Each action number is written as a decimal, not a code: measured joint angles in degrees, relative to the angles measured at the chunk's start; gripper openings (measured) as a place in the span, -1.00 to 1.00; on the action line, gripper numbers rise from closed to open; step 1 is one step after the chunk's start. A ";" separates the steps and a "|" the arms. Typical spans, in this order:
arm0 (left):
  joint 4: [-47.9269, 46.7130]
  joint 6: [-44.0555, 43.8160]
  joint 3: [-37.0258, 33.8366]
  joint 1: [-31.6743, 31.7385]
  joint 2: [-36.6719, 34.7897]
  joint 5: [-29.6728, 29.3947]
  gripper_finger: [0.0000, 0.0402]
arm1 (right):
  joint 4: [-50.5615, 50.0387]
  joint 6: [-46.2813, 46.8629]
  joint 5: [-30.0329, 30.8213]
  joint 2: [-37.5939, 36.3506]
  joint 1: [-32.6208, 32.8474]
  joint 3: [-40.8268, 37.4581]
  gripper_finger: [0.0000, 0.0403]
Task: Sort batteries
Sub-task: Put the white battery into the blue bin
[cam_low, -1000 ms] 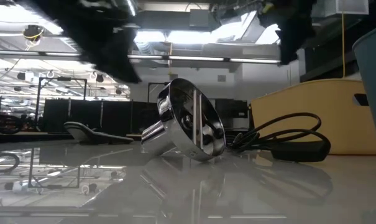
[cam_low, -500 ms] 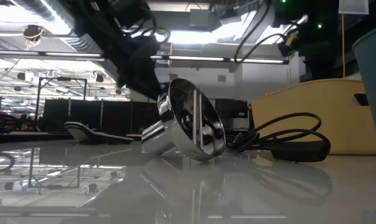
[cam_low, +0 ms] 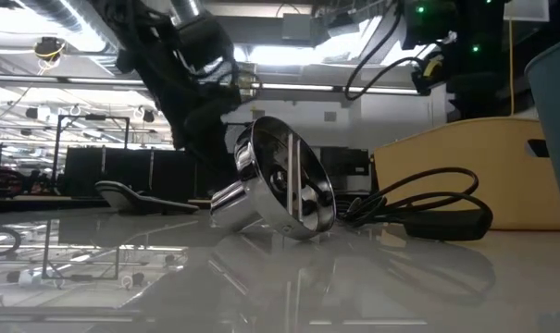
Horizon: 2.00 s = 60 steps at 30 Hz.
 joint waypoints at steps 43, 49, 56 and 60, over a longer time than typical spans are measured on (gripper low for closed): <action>1.19 0.18 15.78 -5.71 9.74 9.14 -0.81 | 0.11 -13.07 -1.08 0.00 0.00 0.07 -0.31; 10.09 0.92 20.51 -10.26 9.76 9.05 -0.79 | 0.11 -17.82 1.18 0.00 0.00 0.09 -0.31; 32.32 -0.55 20.61 -16.56 15.14 8.96 -0.77 | -2.39 -19.28 5.38 0.00 0.00 5.13 -0.31; 43.91 -3.31 21.43 -19.60 21.58 8.81 -0.76 | -2.88 -19.85 5.41 -0.61 0.00 11.24 -0.31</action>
